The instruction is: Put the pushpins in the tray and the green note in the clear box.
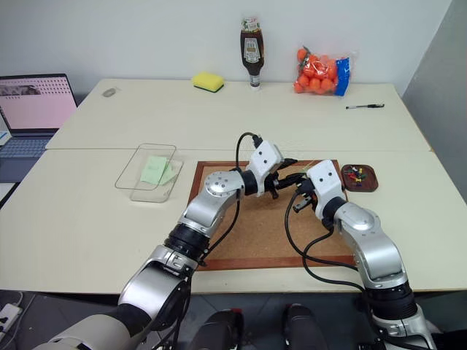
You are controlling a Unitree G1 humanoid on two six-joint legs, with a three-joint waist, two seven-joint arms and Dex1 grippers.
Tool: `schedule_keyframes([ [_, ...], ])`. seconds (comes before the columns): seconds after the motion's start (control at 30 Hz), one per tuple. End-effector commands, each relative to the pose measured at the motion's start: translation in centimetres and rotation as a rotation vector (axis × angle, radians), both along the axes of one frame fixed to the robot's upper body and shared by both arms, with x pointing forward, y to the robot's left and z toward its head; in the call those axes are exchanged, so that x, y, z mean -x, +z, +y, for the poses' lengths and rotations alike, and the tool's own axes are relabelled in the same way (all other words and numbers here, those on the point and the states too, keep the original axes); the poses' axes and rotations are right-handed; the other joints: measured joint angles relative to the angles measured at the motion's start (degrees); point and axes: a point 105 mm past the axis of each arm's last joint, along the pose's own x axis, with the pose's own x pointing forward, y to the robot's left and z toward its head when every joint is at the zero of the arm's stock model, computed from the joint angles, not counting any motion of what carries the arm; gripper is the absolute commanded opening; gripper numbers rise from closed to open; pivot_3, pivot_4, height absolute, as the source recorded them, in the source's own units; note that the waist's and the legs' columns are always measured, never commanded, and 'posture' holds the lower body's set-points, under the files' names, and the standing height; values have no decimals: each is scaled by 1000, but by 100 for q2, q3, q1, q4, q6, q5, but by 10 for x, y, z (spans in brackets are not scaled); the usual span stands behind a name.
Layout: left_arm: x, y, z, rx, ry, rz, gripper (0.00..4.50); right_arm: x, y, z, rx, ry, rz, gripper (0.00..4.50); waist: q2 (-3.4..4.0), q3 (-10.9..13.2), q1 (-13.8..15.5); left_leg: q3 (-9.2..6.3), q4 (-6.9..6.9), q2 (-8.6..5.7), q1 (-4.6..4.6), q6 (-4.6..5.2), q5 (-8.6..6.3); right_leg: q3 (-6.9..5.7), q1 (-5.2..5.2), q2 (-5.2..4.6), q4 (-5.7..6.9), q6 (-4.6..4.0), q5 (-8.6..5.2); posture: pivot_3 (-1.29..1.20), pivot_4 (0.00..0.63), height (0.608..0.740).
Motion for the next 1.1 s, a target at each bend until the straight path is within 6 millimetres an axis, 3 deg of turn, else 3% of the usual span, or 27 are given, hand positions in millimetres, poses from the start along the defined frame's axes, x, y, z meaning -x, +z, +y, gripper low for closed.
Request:
schedule_keyframes([
  [0.03,2,10,-9,-6,-24,-42,945,2,21,6,-7,26,-84,0,0,0,0,0,0,0,0,0,0,0,0,0,0,0,0,0,150,740],
  [0.2,-1,8,-9,-6,-7,-24,4,2,21,7,-6,28,-88,0,0,0,0,0,1,0,0,0,0,0,0,0,1,0,0,0,150,740],
  [0.5,-12,3,-2,31,74,59,4,3,23,11,20,42,-115,0,0,0,-1,0,1,0,1,0,0,0,0,0,2,0,0,0,150,740],
  [0.9,-21,1,8,48,163,61,4,10,37,14,44,20,-287,0,0,0,3,0,1,0,0,-1,1,0,-2,0,4,0,0,0,150,740],
  [1.0,-23,3,12,49,175,37,4,11,41,6,35,-25,-318,0,0,0,5,0,1,0,1,-1,1,2,-2,-1,4,0,0,0,150,740],
  [1.1,-25,11,24,64,188,0,4,8,44,-28,36,-171,-323,0,0,0,6,-1,1,-2,1,-2,1,4,-3,-3,4,0,0,0,150,740],
])
